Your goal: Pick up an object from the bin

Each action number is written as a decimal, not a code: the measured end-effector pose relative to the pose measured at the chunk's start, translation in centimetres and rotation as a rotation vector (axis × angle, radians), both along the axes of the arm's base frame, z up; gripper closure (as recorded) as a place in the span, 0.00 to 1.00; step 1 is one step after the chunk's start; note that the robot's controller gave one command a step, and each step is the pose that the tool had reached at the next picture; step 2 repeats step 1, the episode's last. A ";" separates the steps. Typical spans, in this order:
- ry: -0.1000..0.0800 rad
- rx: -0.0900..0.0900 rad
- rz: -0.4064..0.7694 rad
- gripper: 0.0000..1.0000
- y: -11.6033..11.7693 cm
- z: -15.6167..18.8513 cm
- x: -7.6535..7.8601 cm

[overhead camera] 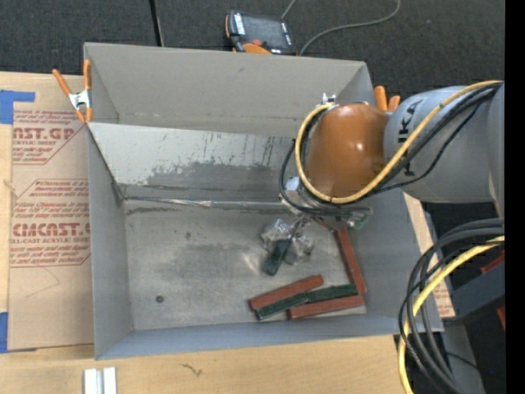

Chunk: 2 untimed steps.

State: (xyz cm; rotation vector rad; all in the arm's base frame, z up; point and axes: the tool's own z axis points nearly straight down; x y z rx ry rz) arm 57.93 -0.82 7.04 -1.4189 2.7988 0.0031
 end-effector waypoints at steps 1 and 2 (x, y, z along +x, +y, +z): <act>-0.008 -0.002 0.087 1.00 2.5 15.0 -2.0; -0.008 -0.002 0.087 1.00 2.5 15.0 -2.0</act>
Offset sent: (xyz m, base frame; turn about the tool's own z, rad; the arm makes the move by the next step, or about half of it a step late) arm -0.0217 0.0232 0.1457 -0.0869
